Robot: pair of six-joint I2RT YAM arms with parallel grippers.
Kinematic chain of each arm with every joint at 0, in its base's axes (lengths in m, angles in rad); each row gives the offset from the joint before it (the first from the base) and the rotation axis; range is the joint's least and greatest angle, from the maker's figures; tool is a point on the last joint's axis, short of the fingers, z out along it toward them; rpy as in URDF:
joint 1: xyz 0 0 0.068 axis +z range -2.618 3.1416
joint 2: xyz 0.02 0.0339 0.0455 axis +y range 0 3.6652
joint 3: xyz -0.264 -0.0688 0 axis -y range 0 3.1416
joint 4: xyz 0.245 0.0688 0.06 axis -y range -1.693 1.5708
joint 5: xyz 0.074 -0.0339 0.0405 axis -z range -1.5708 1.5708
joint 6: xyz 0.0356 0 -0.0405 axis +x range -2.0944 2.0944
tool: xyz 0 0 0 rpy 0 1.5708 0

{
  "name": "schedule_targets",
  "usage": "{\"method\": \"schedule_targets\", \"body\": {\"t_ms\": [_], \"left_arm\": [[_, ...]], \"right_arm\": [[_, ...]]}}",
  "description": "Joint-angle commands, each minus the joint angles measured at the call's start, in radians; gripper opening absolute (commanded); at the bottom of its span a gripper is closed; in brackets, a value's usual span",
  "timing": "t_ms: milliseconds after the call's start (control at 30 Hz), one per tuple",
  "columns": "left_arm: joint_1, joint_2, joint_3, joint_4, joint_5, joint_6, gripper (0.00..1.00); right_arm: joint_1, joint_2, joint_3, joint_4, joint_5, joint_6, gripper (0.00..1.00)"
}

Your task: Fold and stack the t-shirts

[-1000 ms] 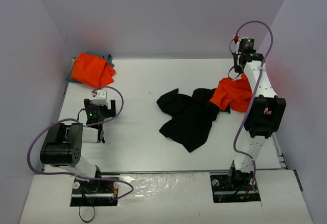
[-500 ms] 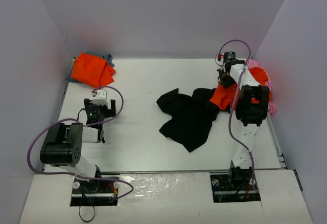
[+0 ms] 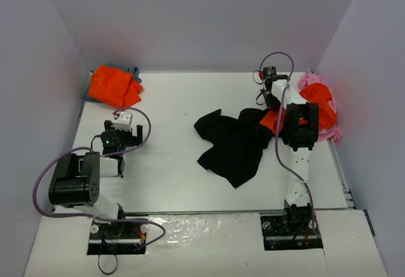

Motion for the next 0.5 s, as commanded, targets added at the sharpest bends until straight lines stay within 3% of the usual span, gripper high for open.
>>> {"method": "schedule_targets", "body": {"t_ms": [0,233,400,467], "left_arm": [[0.004,-0.027,0.013,0.086,0.039,0.009,0.97],[0.004,-0.021,0.016,0.086,0.037,0.008,0.97],[0.005,-0.021,0.016,0.085,0.037,0.008,0.97],[0.004,-0.021,0.017,0.085,0.036,0.008,0.97]], "right_arm": [[-0.203,0.099,0.014,-0.029,0.160,-0.004,0.00],[-0.413,0.065,0.077,-0.018,0.205,-0.012,0.00],[-0.478,-0.011,0.084,0.002,0.183,-0.008,0.00],[-0.482,-0.071,0.077,0.010,0.092,0.001,0.00]]}}
